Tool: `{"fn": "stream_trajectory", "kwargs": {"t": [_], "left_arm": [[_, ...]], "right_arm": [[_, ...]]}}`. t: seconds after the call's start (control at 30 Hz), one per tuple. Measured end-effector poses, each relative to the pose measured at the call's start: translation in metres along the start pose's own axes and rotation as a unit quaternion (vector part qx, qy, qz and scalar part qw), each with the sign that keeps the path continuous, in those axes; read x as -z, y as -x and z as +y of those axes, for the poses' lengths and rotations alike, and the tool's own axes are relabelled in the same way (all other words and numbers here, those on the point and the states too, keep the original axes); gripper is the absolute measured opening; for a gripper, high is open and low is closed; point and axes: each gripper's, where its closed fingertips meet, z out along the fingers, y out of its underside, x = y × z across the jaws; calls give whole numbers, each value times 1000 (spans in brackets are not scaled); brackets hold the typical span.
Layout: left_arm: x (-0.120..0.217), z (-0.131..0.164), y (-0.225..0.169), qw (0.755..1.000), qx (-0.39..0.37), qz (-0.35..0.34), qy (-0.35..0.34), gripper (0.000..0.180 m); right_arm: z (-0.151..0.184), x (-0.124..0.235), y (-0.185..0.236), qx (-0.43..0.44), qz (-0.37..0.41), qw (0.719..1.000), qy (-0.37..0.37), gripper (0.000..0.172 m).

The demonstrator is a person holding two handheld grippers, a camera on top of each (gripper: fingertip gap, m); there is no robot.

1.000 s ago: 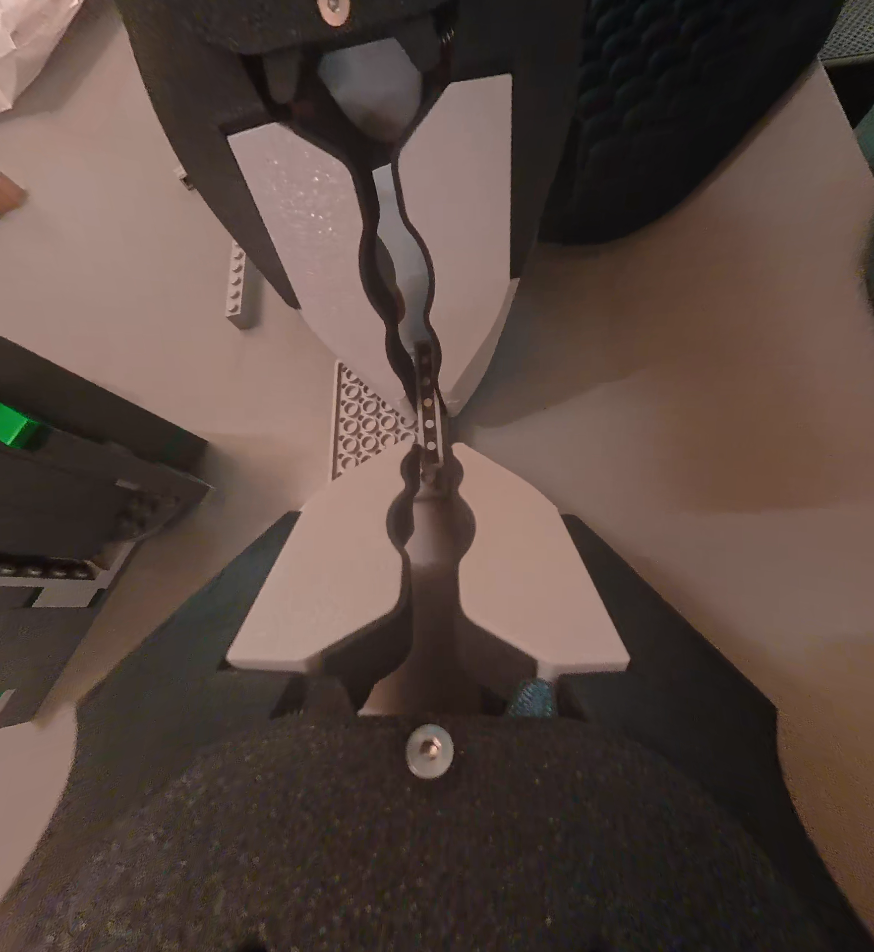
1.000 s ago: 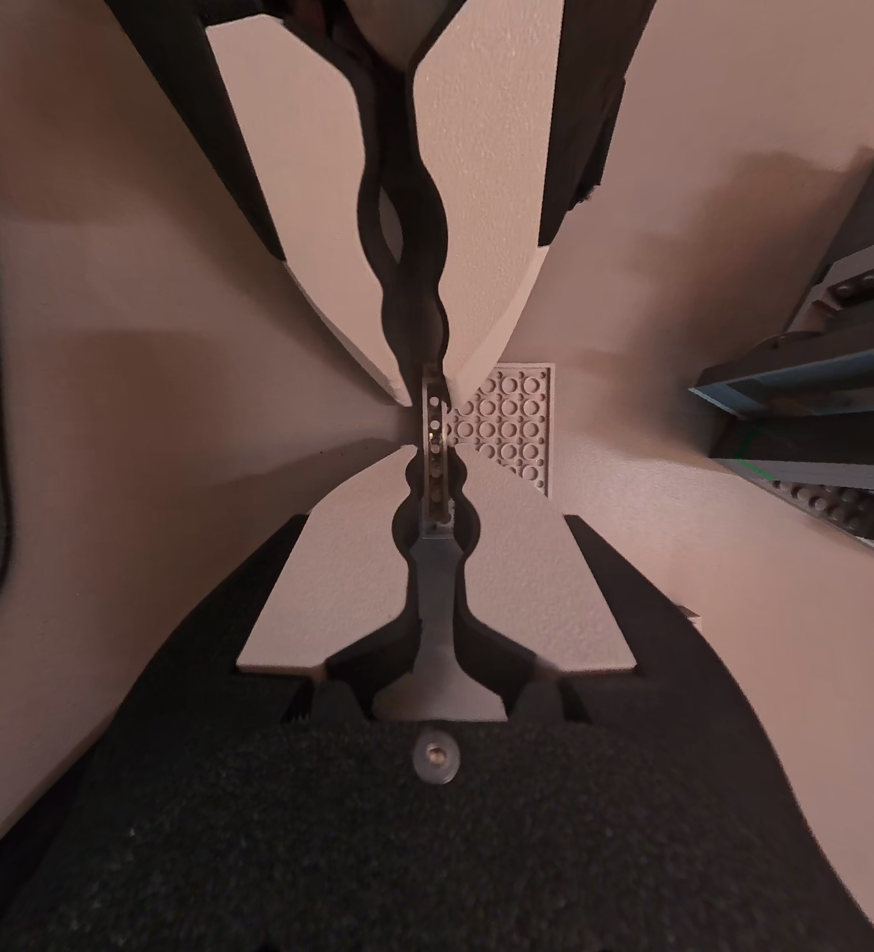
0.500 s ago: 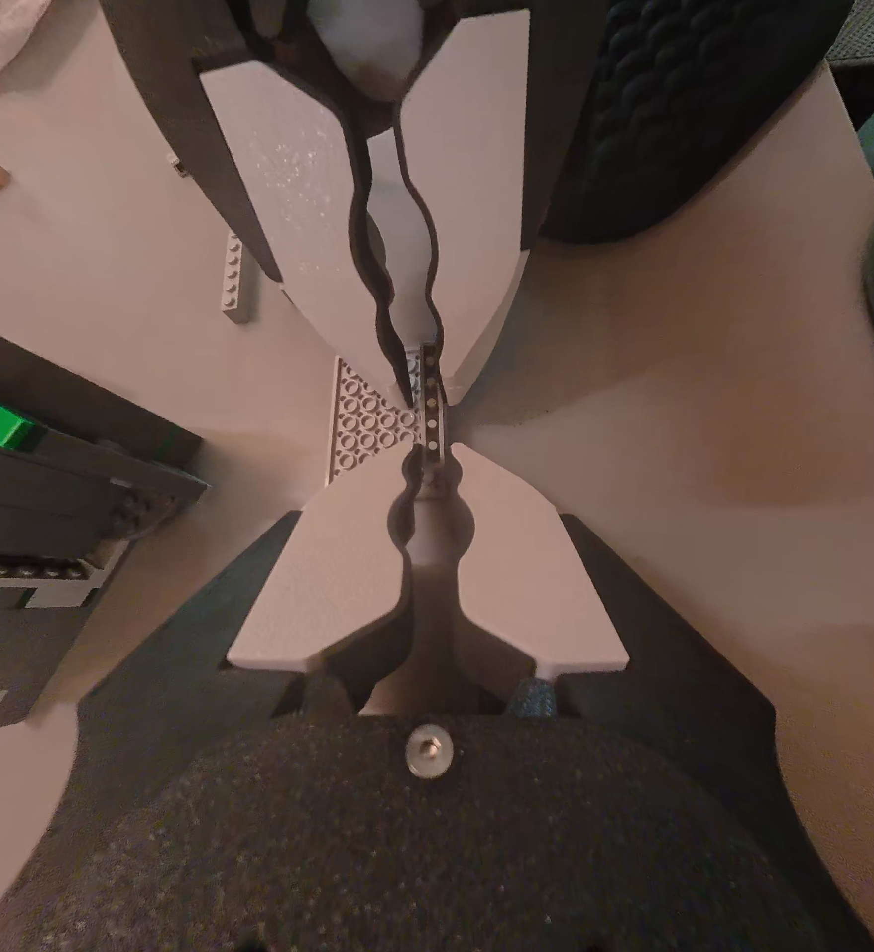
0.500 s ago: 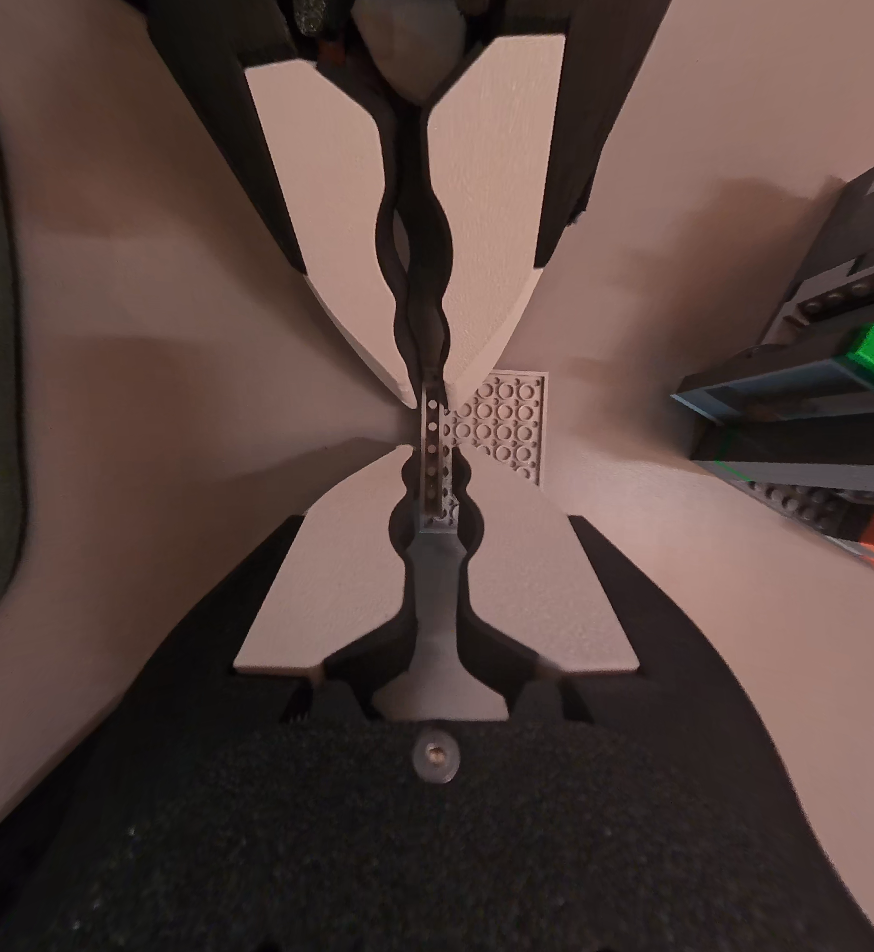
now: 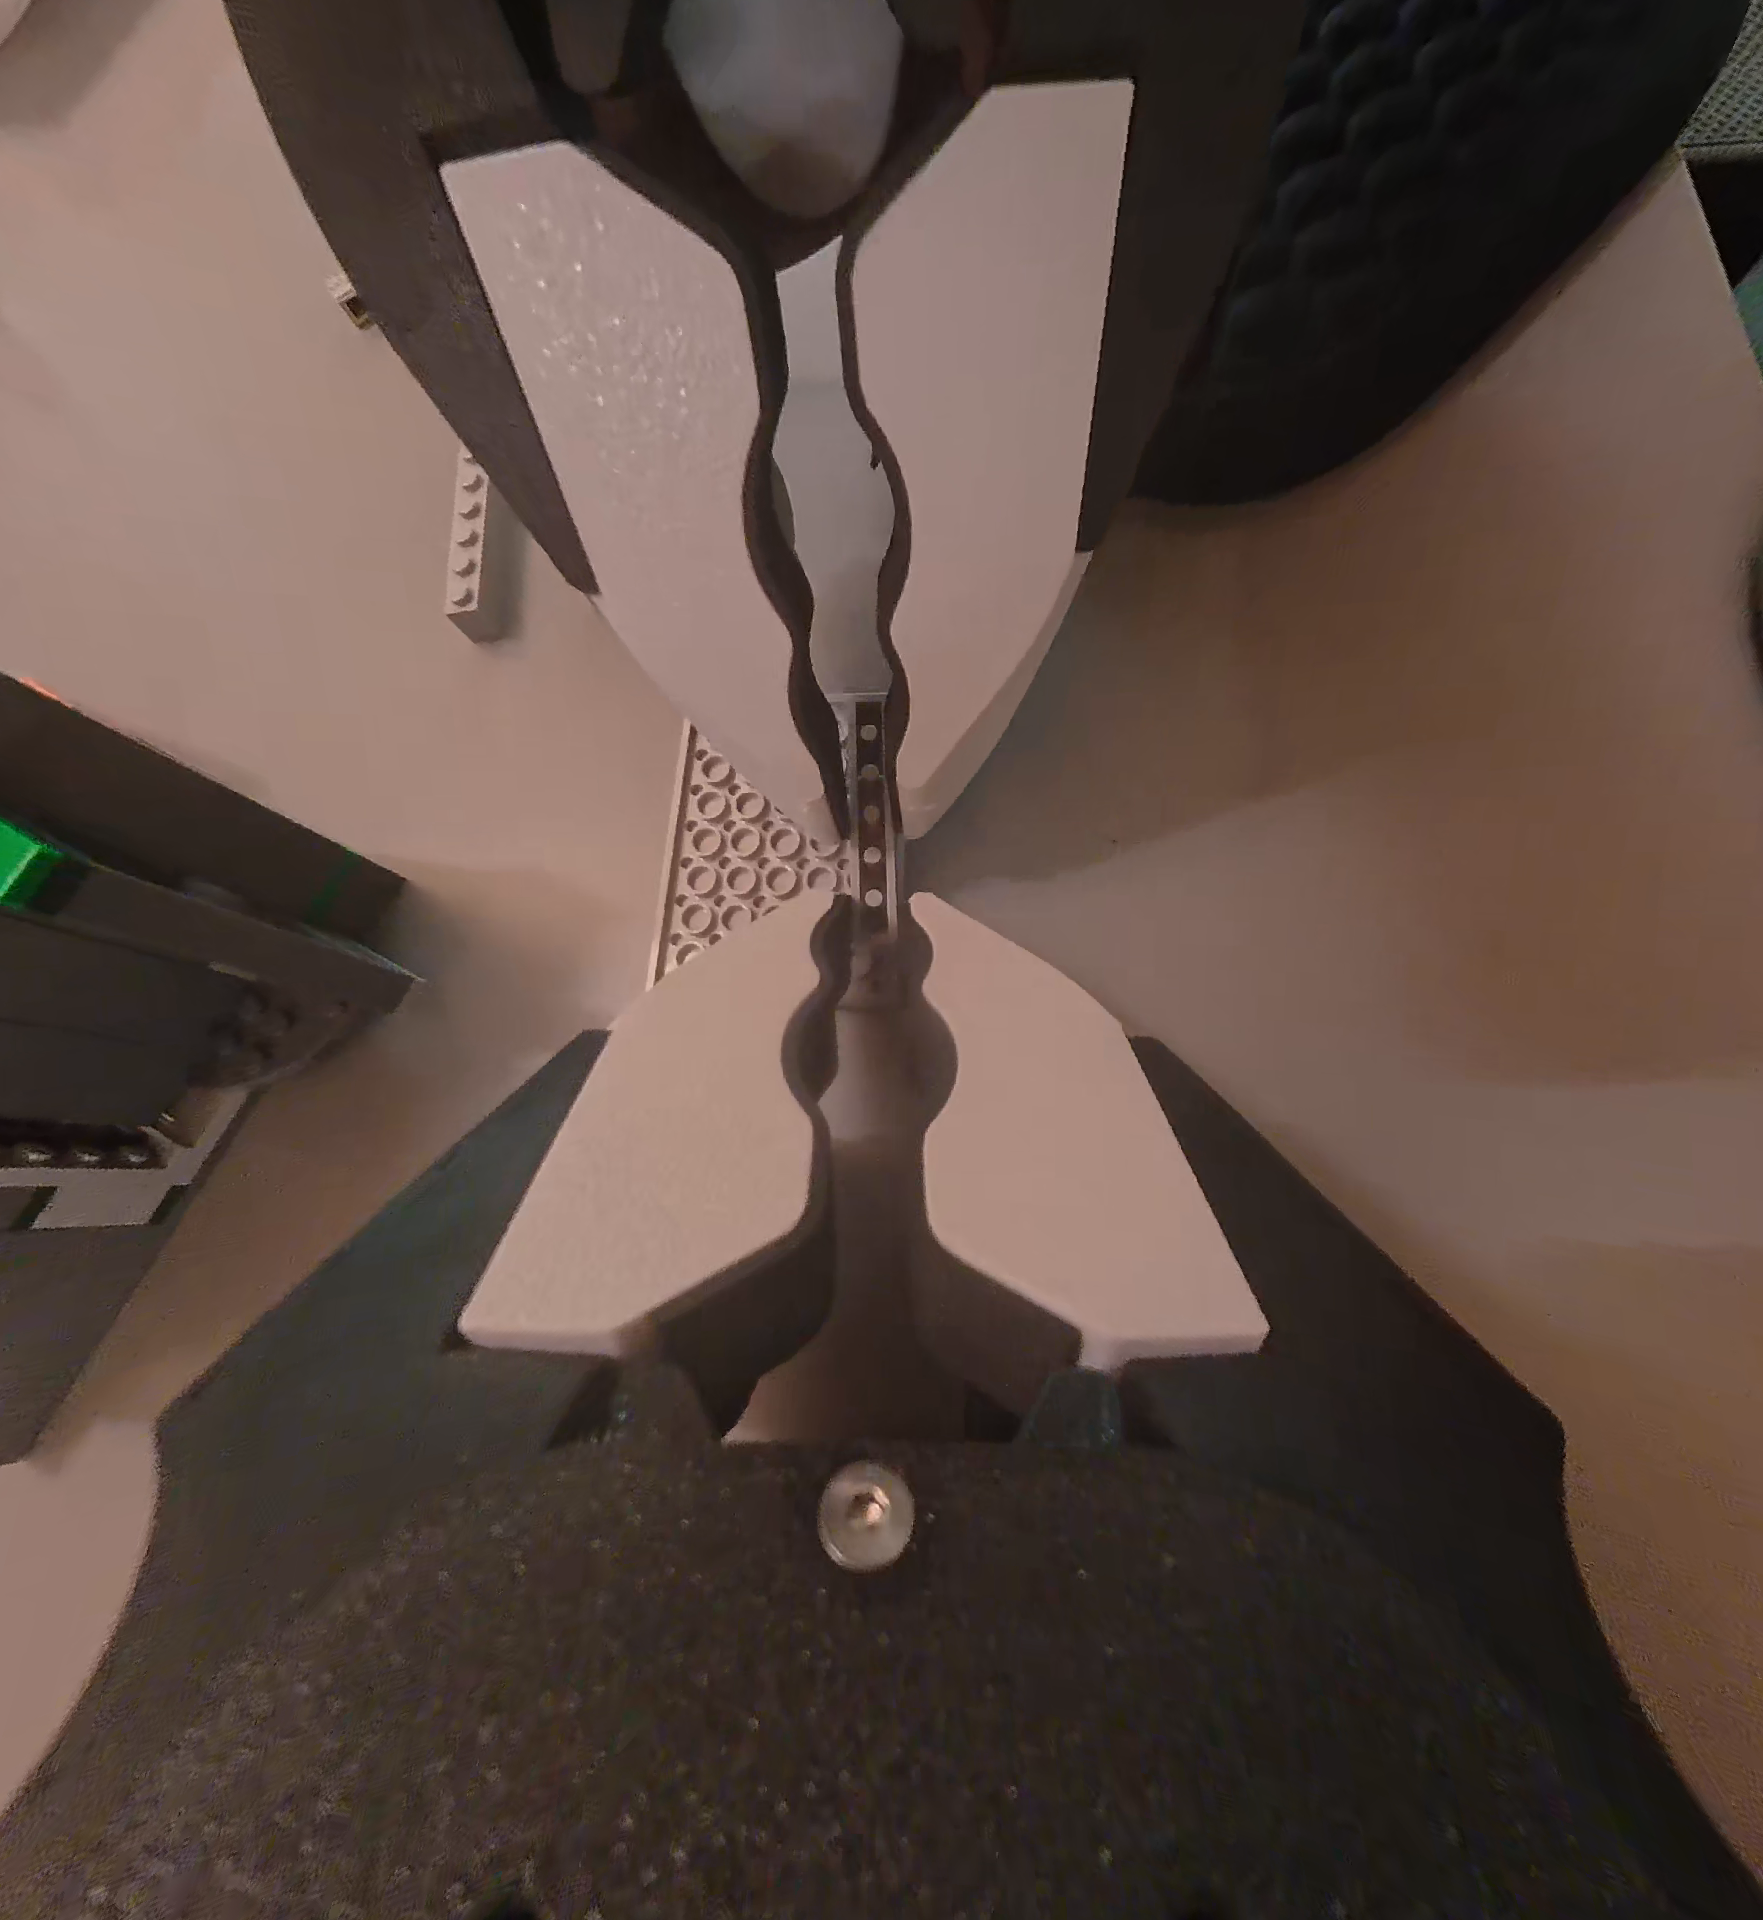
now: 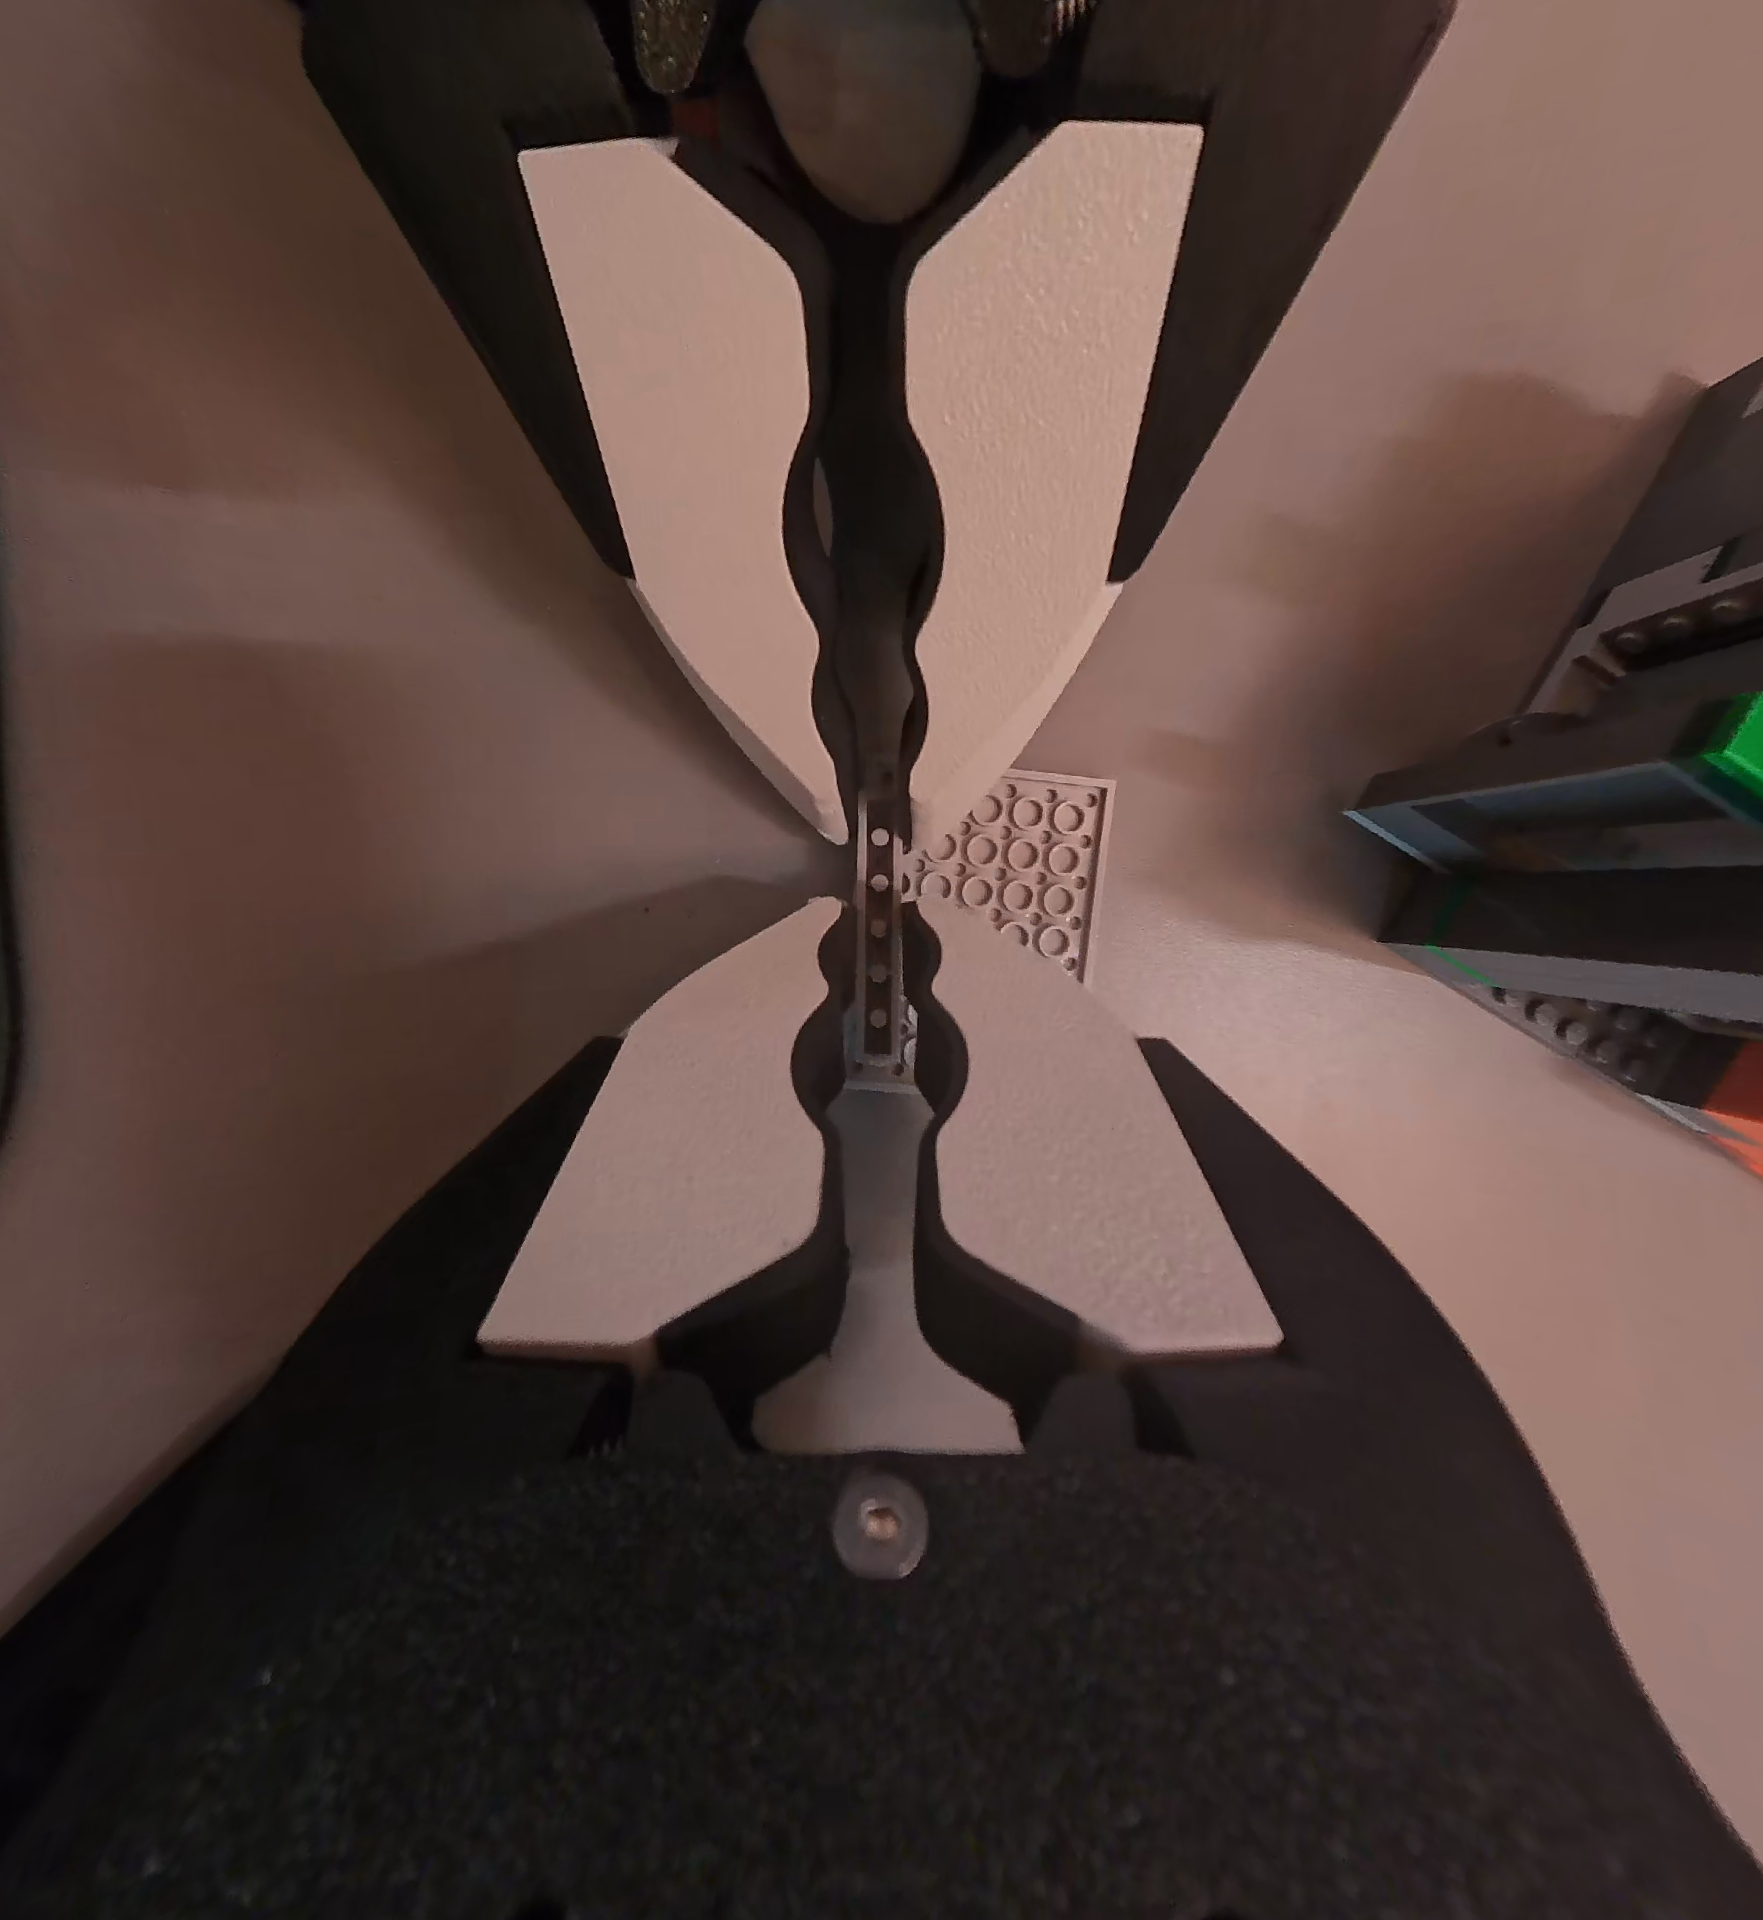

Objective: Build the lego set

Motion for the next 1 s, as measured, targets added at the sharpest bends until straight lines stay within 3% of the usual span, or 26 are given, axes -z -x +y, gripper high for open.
{"fn": "stream_trajectory", "kwargs": {"t": [0.67, 0.8, 1.0], "left_arm": [[-1, -1, 0, 1000, 4, 1, -2, 8], [5, 8, -2, 1000, -11, 6, 17, 24], [17, 7, 7, 1000, -4, -10, 4, 19]], "right_arm": [[-1, -2, -1, -9, -9, 1000, 4, 7], [-1, -2, -1, -35, -25, 999, -3, 7], [-1, -2, -2, -52, -34, 998, 6, 7]]}}
